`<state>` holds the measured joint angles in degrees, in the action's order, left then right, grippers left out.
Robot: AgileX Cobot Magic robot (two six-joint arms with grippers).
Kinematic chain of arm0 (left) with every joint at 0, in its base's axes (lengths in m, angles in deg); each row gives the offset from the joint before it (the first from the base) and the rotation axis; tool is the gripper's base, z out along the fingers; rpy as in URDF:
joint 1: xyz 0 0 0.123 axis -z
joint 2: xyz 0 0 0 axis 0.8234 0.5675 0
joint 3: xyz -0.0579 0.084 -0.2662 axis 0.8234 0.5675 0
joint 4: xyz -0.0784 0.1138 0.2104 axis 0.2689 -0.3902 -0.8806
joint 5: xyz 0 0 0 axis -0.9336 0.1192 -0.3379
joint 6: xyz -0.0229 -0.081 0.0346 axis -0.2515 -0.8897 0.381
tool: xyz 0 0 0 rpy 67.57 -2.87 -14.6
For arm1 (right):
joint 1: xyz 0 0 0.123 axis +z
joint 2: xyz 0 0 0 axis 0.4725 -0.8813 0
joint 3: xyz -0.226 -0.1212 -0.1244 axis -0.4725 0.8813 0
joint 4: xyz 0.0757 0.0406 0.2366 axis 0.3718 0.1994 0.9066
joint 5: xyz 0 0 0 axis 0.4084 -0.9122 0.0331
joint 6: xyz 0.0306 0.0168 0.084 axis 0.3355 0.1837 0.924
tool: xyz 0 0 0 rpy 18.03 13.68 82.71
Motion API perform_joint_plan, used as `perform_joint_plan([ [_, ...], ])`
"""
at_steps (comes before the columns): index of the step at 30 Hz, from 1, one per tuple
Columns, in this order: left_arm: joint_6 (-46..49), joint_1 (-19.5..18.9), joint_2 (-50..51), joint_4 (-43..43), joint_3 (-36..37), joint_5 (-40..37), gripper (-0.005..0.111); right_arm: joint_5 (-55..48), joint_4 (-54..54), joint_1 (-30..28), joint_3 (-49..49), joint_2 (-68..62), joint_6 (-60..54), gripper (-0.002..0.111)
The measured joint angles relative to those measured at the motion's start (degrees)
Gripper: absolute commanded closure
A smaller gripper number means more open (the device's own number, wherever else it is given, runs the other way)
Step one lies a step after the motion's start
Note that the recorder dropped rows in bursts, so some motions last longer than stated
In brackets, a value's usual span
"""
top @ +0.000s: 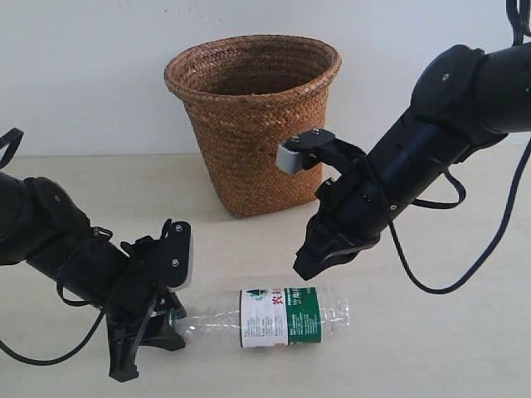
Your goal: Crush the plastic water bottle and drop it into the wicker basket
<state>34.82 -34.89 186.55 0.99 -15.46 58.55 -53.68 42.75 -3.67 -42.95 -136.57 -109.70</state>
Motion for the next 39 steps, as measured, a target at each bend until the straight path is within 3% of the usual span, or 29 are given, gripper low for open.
perform_joint_plan([
  [7, 0.0, 0.0, 0.0, 0.0, 0.0, -0.11, 0.102, -0.11, 0.35, 3.51, -2.9, -4.27, 8.17, 0.108],
  [15, -0.36, 0.0, 0.0, 0.0, 0.0, -0.11, 0.102, -4.15, -0.06, 7.35, -13.05, -13.76, 16.1, 0.108],
  [39, -1.86, 0.03, 0.05, -0.11, 0.0, -0.75, 0.102, -8.61, -4.49, 7.49, -20.4, -25.48, 26.98, 0.108],
])
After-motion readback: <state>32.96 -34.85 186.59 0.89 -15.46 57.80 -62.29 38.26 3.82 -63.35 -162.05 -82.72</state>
